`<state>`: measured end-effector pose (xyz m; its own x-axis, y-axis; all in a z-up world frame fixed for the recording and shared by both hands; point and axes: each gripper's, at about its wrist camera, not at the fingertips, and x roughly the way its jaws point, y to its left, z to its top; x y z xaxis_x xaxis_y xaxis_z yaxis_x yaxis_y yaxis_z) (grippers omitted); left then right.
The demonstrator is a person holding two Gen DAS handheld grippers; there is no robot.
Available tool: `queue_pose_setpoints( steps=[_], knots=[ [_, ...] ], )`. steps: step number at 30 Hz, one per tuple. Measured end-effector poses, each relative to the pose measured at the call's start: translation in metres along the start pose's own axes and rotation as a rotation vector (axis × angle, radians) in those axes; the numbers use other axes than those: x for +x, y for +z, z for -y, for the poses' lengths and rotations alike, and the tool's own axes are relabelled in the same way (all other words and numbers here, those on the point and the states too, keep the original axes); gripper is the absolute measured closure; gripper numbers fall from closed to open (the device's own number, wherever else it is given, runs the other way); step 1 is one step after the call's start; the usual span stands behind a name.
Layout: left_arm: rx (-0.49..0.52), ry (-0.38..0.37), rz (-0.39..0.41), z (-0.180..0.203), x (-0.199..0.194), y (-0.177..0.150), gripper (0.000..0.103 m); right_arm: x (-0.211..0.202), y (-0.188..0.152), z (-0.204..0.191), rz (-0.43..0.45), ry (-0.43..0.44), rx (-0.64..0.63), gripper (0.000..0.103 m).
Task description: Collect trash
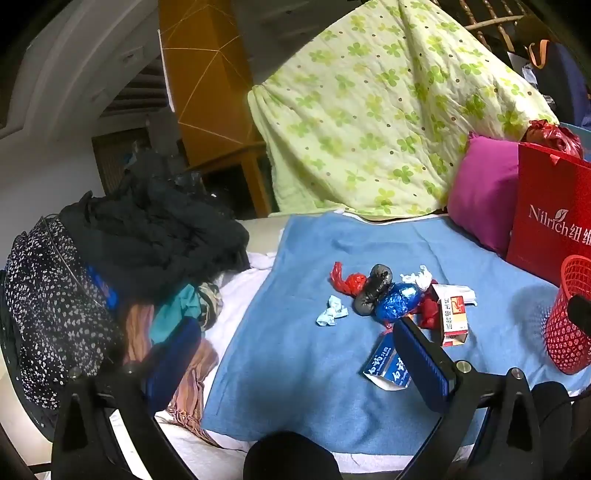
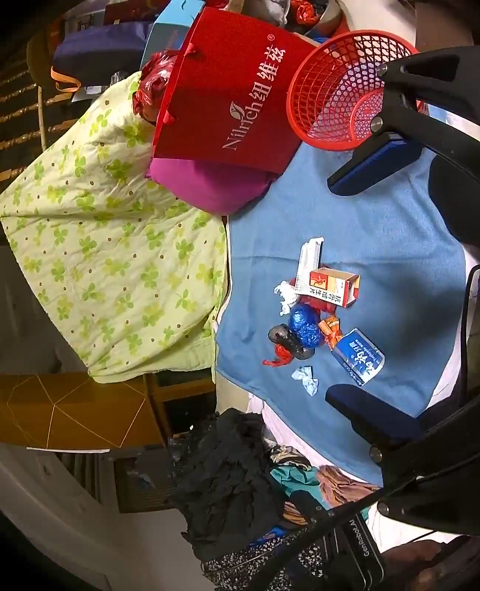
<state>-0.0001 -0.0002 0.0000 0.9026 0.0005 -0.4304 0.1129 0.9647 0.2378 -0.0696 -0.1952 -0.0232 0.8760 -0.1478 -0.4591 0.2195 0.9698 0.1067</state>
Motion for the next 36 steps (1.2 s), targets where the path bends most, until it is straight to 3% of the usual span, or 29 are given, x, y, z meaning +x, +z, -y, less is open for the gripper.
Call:
queue_pose_setpoints(
  steps=[32, 36],
  knots=[
    [0.022, 0.006, 0.008, 0.003, 0.003, -0.005, 0.0, 0.007, -0.001, -0.005, -0.011, -0.009, -0.008, 0.0],
    [0.038, 0.015, 0.02, 0.002, 0.004, -0.007, 0.0, 0.009, -0.006, -0.002, 0.027, 0.016, 0.04, 0.0]
  ],
)
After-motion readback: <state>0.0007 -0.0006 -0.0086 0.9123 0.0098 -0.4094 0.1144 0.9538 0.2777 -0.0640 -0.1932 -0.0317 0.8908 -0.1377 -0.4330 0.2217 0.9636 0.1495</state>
